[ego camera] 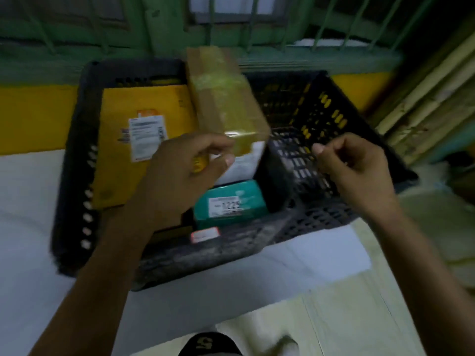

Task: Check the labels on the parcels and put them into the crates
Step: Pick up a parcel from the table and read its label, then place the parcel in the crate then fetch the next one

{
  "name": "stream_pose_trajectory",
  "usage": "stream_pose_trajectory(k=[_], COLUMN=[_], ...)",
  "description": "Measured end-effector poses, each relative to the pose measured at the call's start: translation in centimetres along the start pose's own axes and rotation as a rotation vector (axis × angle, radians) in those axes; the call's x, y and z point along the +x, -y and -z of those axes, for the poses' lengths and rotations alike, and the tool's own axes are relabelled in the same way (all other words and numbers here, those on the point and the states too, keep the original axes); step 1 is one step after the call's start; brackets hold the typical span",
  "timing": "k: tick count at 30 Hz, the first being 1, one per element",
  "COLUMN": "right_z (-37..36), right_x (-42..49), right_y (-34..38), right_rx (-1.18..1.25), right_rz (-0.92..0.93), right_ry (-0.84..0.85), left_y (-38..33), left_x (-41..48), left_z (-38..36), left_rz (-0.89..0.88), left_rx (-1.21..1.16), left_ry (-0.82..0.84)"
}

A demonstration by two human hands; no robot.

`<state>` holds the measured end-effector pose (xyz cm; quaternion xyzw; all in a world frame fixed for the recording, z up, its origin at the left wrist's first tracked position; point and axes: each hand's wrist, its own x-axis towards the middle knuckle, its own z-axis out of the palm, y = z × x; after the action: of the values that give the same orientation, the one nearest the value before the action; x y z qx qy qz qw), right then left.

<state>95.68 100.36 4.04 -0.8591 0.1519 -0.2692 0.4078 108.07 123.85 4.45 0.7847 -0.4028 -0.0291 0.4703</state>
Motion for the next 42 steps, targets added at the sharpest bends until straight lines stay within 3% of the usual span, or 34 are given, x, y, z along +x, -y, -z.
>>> stream_pose_trajectory(k=[5, 11, 18, 24, 33, 42], right_z=[8.1, 22.7, 40.0, 49.7, 58.9, 73.2], right_x=[-6.2, -17.7, -32.9, -42.4, -47.3, -44.4], right_y=[-2.5, -7.3, -12.7, -16.4, -24.7, -34.0], right_rx=[-0.073, -0.041, 0.016, 0.06, 0.042, -0.013], right_rz=[-0.08, -0.312, -0.505, -0.625, -0.755, -0.781], right_ry=[-0.173, -0.491, -0.888, -1.138, -1.27, -1.324], left_y=[-7.7, -20.2, -33.8, -41.6, -49.7, -59.0], left_x=[2.5, 1.9, -2.2, -5.8, -5.8, -1.1], left_z=[-10.3, -27.6, -47.5, -58.8, -74.4, -90.7], left_rz=[-0.105, -0.112, -0.087, -0.154, -0.113, -0.096], left_rx=[-0.399, -0.634, -0.701, -0.677, -0.711, -0.69], left_ry=[0.182, 0.436, 0.714, 0.914, 1.092, 1.208])
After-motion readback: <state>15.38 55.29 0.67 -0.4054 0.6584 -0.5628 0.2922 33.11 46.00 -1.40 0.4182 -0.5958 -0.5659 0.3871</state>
